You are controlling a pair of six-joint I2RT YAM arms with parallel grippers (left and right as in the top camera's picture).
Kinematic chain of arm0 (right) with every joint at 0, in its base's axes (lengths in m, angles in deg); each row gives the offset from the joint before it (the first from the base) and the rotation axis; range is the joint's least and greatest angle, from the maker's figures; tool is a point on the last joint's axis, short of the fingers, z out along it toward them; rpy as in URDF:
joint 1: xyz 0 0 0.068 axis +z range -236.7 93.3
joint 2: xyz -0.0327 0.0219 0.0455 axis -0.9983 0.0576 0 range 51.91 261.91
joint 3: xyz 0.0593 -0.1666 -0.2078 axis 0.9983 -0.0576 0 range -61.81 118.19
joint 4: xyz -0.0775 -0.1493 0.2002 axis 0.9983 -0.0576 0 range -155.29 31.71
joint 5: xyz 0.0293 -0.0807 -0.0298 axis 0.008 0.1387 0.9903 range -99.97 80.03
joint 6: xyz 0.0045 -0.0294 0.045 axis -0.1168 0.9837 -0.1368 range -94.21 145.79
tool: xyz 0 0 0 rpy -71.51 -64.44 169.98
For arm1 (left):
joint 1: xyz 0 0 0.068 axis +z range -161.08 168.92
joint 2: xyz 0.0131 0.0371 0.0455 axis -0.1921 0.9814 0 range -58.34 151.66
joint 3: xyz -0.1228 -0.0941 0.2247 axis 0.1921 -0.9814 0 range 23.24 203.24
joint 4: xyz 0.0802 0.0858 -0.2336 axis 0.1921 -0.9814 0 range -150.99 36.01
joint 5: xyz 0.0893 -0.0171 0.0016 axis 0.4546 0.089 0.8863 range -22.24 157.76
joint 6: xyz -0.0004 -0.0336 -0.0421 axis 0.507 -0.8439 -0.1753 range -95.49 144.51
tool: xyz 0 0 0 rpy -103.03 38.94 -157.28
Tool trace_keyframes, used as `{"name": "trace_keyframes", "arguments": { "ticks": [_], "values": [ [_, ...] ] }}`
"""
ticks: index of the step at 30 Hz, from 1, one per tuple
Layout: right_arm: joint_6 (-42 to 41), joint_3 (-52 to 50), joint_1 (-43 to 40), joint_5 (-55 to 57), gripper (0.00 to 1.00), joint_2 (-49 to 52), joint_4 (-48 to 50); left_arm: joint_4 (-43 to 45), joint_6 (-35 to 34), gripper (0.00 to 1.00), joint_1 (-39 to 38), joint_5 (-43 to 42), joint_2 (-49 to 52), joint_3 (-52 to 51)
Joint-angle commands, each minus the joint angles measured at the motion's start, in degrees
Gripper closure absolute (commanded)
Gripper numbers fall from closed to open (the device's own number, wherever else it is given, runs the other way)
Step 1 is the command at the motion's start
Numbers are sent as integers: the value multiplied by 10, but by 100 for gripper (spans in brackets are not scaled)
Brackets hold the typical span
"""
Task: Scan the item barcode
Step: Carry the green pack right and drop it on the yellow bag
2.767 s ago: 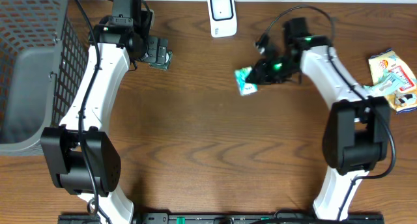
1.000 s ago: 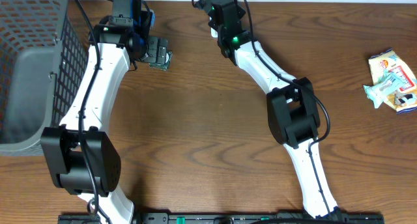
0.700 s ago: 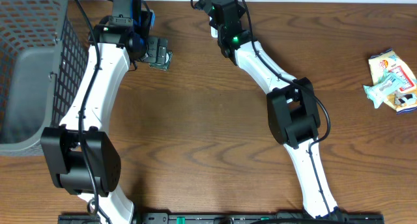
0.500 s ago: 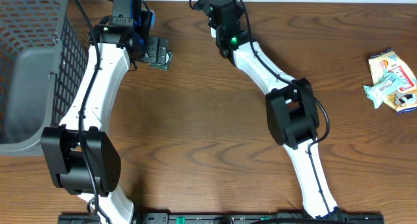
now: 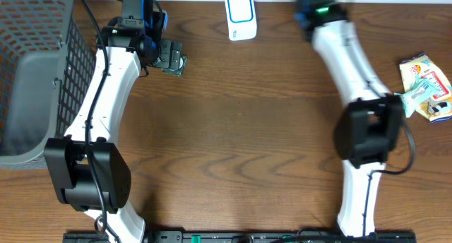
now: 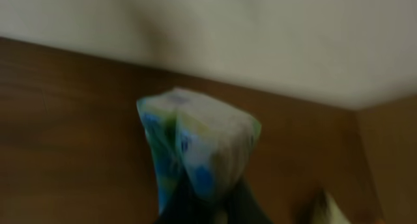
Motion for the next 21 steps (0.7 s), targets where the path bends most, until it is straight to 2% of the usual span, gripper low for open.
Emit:
{"name": "trace_keyframes", "arguments": {
  "ticks": [1,6,10,14,17,20,21],
  "values": [
    [-74,2,-68,13,99,-3,-74,-2,8,2,1,7,6,-5],
    [-161,-5,-168,13,99,12,-200,-2,8,2,1,7,6,-5],
    [-202,-23,-231,-8,95,16,-217,-2,8,2,1,7,6,-5],
    [-210,-37,-276,-57,78,16,-214,-2,8,2,1,7,6,-5],
    [-233,-38,-293,-69,59,16,-215,-2,8,2,1,7,6,-5],
    [-234,-38,-303,-104,34,16,-212,-2,8,2,1,7,6,-5],
    [-234,-38,-303,-114,29,16,-212,-2,8,2,1,7,6,-5]
  ]
}}
